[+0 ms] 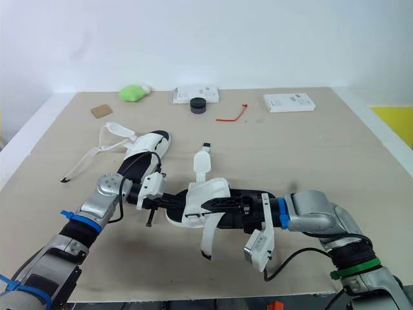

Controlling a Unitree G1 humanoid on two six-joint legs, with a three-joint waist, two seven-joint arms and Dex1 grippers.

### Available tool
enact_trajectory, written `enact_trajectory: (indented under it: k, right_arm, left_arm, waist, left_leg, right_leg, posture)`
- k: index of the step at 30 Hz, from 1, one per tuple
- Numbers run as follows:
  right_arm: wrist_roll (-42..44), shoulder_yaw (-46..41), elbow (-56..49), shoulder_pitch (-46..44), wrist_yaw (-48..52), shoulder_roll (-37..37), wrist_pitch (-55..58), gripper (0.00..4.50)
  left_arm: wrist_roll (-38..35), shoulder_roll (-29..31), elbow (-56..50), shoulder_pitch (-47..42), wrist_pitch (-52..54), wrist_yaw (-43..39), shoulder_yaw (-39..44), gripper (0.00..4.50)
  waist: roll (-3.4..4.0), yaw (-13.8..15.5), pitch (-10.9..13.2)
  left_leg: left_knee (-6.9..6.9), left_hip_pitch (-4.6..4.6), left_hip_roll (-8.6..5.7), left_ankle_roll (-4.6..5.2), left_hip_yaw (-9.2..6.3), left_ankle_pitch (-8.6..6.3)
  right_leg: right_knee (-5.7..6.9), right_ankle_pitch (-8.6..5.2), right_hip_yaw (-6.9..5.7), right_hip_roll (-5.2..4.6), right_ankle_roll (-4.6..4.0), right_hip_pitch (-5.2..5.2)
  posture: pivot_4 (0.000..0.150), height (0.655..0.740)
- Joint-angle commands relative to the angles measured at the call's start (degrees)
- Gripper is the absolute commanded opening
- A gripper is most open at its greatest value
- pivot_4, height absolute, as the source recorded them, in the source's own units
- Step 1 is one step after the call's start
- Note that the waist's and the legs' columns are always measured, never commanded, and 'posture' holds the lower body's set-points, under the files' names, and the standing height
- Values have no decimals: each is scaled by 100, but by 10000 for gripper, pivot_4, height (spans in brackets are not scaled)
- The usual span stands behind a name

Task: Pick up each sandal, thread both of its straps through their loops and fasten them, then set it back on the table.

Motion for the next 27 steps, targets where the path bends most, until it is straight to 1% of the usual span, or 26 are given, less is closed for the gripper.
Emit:
enact_trajectory:
  k: [1, 2, 4, 6, 9, 12, 13, 15, 18, 21, 22, 24, 27]
  right_arm:
    - [295, -57, -63, -3, 4, -439, 102, 35968]
    - [325, -43, -72, 17, 16, -549, 136, 35968]
    - [541, -63, -39, 146, 226, -1051, 353, 35968]
    - [1279, -248, -7, 433, 716, -1704, 1502, 35968]
    - [2745, -609, -339, 938, 1198, -2273, 3790, 35968]
    - [5358, -1344, -1443, 2013, 1548, -2949, 6875, 35968]
    - [5914, -1584, -1684, 2231, 1598, -3071, 7582, 35968]
    - [6636, -2071, -2088, 2765, 2022, -3414, 8764, 35968]
    - [7290, -2684, -2591, 3265, 2396, -3529, 9988, 35968]
    - [7819, -2940, -3274, 3783, 2495, -3500, 11043, 35968]
    - [7810, -2893, -3404, 3829, 2387, -3427, 11182, 35968]
    - [7591, -2472, -3476, 3690, 1958, -3272, 11439, 35968]
    - [7289, -1773, -3355, 3093, 1430, -2790, 11745, 35968]
  left_arm:
    - [883, 148, 885, 480, 242, -2, -683, 0]
    - [884, 146, 887, 481, 240, -5, -685, 0]
    - [888, 133, 920, 462, 230, -12, -689, 0]
    - [890, 104, 981, 419, 225, -18, -689, 0]
    - [856, 57, 987, 416, 256, -14, -682, 0]
    - [866, 60, 947, 452, 252, -61, -730, 0]
    - [876, 68, 937, 459, 243, -74, -742, 0]
    - [912, 119, 920, 457, 212, -96, -759, 0]
    - [972, 181, 875, 444, 163, -83, -788, 0]
    - [967, 225, 728, 476, 185, -81, -805, 0]
    - [955, 233, 681, 500, 197, -80, -810, 0]
    - [945, 217, 630, 543, 226, -27, -817, 0]
    - [932, 199, 540, 624, 272, 29, -828, 0]
  waist:
    - [0, 0, 0]
    - [0, 2, 0]
    - [2, 10, -1]
    - [13, 25, 5]
    - [15, 28, 4]
    - [14, 44, 0]
    - [15, 43, 0]
    - [19, 42, -2]
    - [19, 41, -2]
    - [18, 42, -2]
    - [18, 42, -2]
    - [16, 41, -2]
    - [-1, 37, -10]
  left_leg:
    - [0, 0, 0, 0, 1, 0]
    - [0, 0, 0, 1, 1, 0]
    - [0, 0, 0, 1, 0, -1]
    - [0, 0, -4, 3, 1, -2]
    - [1, -2, -11, 10, 7, -6]
    - [4, -7, -10, 14, 5, -8]
    - [5, -4, -6, 16, 4, -11]
    - [6, -5, -6, 15, 5, -16]
    - [9, -2, -6, 8, 4, -21]
    - [13, -6, -5, -10, 4, -32]
    - [13, -7, -4, -11, 4, -33]
    - [13, -11, -3, -20, 4, -40]
    - [15, -14, -5, -24, 8, -46]
  right_leg:
    - [0, 0, 0, 0, 0, 0]
    - [0, 0, 0, 0, 0, 1]
    - [0, -1, 0, 0, -1, 1]
    - [0, -2, 0, -5, -1, 2]
    - [-2, -5, 2, -18, -2, 13]
    - [-2, -6, -2, -22, -3, 29]
    - [-2, -9, -4, -17, -4, 31]
    - [-2, -14, -7, -19, -4, 31]
    - [-7, -22, -18, -29, 5, 9]
    - [-12, -27, -28, -40, 12, 9]
    - [-13, -29, -29, -39, 12, 9]
    - [-20, -32, -35, -39, 12, 7]
    - [-28, -34, -37, -41, 15, 6]
  posture:
    - [1500, 7400]
    - [1500, 7400]
    - [1500, 7400]
    - [1500, 7400]
    - [1500, 7400]
    - [1500, 7400]
    - [1500, 7400]
    - [1500, 7400]
    - [1500, 7400]
    - [1500, 7400]
    - [1500, 7400]
    - [1500, 7400]
    - [1500, 7400]
